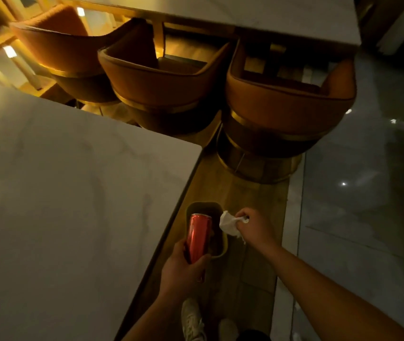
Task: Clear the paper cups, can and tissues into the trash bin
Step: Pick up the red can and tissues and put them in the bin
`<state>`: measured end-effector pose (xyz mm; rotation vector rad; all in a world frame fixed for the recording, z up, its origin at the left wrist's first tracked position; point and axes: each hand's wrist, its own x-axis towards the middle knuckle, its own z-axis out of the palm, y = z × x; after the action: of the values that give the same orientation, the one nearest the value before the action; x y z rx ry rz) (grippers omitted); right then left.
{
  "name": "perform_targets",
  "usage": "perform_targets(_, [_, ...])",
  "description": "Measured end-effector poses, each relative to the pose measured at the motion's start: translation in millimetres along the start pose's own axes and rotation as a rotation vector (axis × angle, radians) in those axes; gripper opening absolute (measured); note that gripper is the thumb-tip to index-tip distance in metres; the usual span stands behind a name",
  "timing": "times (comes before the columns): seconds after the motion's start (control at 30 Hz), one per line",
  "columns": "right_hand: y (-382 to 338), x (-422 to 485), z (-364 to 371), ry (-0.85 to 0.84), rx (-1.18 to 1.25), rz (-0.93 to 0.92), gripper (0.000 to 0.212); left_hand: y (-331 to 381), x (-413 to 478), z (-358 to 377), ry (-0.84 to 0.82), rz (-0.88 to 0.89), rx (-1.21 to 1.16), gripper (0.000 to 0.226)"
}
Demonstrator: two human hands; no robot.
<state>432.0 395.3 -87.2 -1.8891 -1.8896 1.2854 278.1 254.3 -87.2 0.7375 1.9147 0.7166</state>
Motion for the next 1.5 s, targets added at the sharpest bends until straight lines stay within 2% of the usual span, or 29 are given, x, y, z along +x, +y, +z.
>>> perform_targets(0.13, [11.1,12.7,10.1,-0.010,0.011,0.069,0.018,-11.3,23.0,10.2,-0.021,-0.050,0.028,0.076])
perform_targets(0.27, [27.7,32.3,19.8,-0.037,0.032,0.124,0.017,-19.0,45.1,22.4,-0.023,-0.123,0.018,0.064])
perform_targets(0.37, [47.9,55.8,34.0,-0.059,0.047,0.142,0.017,-26.2,65.7,38.9,-0.024,-0.182,-0.005,0.057])
perform_targets(0.5, [82.5,89.2,58.2,-0.132,0.010,0.172,0.016,-43.7,96.0,67.6,0.012,-0.158,-0.006,0.060])
perform_targets(0.57, [102.5,106.0,72.7,-0.162,0.002,0.145,0.011,-58.7,114.6,80.3,0.035,-0.190,-0.023,0.053])
perform_targets(0.63, [122.2,123.3,92.5,-0.184,-0.006,0.135,0.016,-78.8,140.1,92.4,0.046,-0.242,-0.027,0.047])
perform_targets(0.73, [153.3,153.9,130.1,-0.197,-0.033,0.179,0.027,-107.5,187.3,115.0,0.080,-0.321,-0.079,0.051])
perform_targets(0.8, [174.8,176.4,158.7,-0.215,-0.040,0.179,0.012,-124.3,211.6,127.7,0.114,-0.435,-0.137,0.063])
perform_targets(0.97, [217.1,218.2,218.9,-0.210,-0.013,0.209,0.007,-175.4,254.8,141.0,0.015,-0.359,-0.124,0.082])
perform_targets(1.1, [223.7,228.9,236.2,-0.210,0.000,0.262,0.011,-201.1,282.5,152.3,0.034,-0.283,0.029,0.089])
perform_targets(1.2, [230.0,237.0,248.3,-0.189,-0.057,0.201,0.018,-213.6,297.8,159.7,0.031,-0.217,0.163,0.095])
perform_targets(1.37, [236.4,248.2,259.7,-0.219,-0.073,0.094,0.036,-231.5,323.7,175.4,0.051,-0.149,0.256,0.085])
perform_targets(1.5, [243.6,253.5,255.5,-0.208,-0.087,0.089,0.035,-221.5,330.1,184.9,0.063,-0.171,0.295,0.081])
